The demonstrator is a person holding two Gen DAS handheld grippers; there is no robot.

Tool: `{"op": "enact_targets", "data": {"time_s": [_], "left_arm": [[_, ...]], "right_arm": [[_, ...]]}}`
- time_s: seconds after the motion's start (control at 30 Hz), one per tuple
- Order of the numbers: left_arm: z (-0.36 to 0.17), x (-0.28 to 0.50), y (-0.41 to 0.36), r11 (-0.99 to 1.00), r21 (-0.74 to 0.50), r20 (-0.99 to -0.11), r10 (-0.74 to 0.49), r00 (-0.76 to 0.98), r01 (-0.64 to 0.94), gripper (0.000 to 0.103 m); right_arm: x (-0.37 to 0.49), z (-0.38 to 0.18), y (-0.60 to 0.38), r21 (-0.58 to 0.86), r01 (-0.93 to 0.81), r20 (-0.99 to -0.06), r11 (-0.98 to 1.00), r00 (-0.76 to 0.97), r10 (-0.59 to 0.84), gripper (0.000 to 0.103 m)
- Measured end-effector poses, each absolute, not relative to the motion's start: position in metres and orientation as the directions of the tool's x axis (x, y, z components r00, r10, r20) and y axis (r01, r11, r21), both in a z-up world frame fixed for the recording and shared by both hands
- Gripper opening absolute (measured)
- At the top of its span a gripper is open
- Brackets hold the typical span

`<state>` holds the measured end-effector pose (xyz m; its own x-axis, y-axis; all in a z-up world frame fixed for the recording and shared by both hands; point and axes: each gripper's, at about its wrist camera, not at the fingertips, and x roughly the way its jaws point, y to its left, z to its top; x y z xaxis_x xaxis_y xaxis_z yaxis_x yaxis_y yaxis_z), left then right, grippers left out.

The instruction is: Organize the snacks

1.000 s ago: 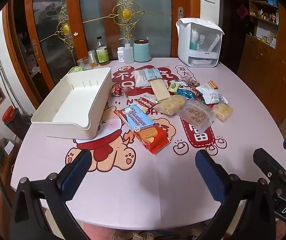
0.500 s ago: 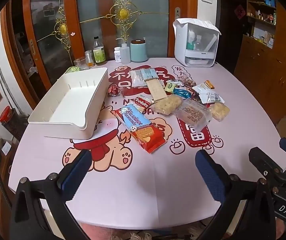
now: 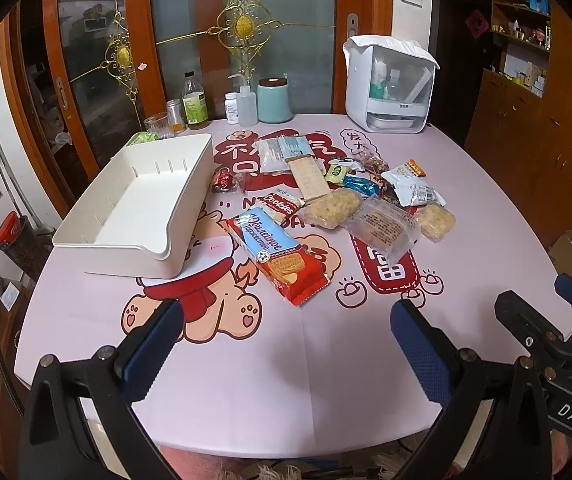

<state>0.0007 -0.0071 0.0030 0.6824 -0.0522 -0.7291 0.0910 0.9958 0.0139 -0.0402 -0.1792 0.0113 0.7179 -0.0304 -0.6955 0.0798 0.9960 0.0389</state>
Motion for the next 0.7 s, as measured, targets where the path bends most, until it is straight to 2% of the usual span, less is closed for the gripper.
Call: {"op": "enact_targets", "data": {"time_s": [0.7], "left_arm": [[-0.0065,0.0057,-0.0072,0.995,0.024,-0.753,-0.044,0.656,0.094,0.103]], "right_arm": [[-0.0377,0.0094,-0.1825,0.045,0.079,-0.700,0.996,0.713,-0.025,0.100]]}}
